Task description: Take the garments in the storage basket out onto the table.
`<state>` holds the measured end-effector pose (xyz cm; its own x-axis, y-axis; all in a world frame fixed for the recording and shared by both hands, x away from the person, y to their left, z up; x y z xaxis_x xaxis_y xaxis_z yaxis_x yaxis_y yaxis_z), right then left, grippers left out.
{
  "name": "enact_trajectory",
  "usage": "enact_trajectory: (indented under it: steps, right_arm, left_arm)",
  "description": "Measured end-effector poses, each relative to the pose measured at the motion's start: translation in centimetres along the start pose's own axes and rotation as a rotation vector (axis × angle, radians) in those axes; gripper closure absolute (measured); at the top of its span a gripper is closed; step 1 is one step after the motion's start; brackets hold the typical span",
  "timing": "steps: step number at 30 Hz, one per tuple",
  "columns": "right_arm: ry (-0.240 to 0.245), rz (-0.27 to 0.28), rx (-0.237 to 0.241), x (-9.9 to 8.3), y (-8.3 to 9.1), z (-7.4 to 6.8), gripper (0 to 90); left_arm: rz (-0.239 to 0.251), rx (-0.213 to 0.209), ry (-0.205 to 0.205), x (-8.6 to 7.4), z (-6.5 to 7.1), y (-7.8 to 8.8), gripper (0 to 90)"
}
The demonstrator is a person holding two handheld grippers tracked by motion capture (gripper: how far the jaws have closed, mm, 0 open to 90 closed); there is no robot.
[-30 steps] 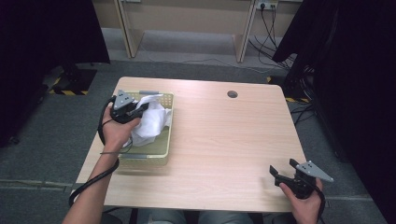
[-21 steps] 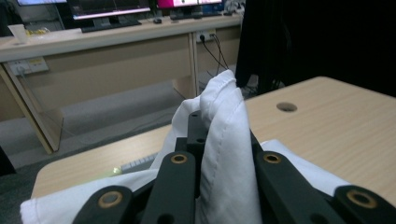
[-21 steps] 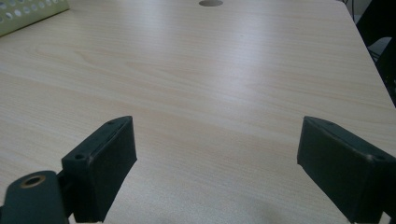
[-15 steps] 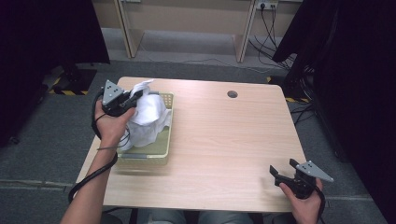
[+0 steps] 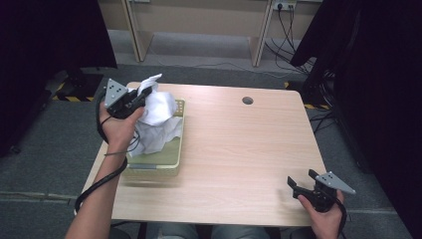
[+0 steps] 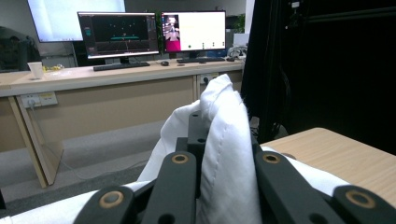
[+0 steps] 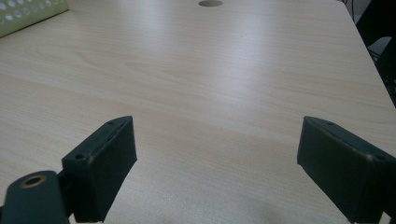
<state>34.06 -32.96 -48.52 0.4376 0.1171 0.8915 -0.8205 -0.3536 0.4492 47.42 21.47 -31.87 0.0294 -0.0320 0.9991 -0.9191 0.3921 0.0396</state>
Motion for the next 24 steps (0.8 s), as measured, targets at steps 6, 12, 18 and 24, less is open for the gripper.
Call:
enact_trajectory:
  steps: [6,12,18,24]
  right_arm:
    - [0.003,-0.001,0.0,0.0,0.0,0.0,12.1]
    - [0.004,-0.001,0.0,0.0,0.0,0.0,12.1]
    - [0.001,0.0,0.0,0.0,0.0,0.0,12.1]
    - [0.001,0.001,0.001,0.0,0.0,0.0,12.1]
  left_arm:
    - [0.029,-0.003,-0.015,1.0,0.4,0.1,83.0]
    - [0.053,-0.001,-0.019,1.8,0.5,0.1,83.1]
    - [0.073,0.0,-0.016,2.4,0.6,0.1,83.1]
    - [0.1,-0.004,-0.012,3.2,0.9,0.1,83.2]
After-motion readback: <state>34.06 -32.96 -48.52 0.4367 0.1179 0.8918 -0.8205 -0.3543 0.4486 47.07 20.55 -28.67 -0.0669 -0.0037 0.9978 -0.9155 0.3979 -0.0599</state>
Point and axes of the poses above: each handheld gripper's, and its own axes: y roughly backward along the jaws, x roughly out of its top, z roughly to its right, the point moved 3 cm from there along -y, roughly forward along the jaws, and after that the axes turned 2 degrees about x, right-handed, at the moved point
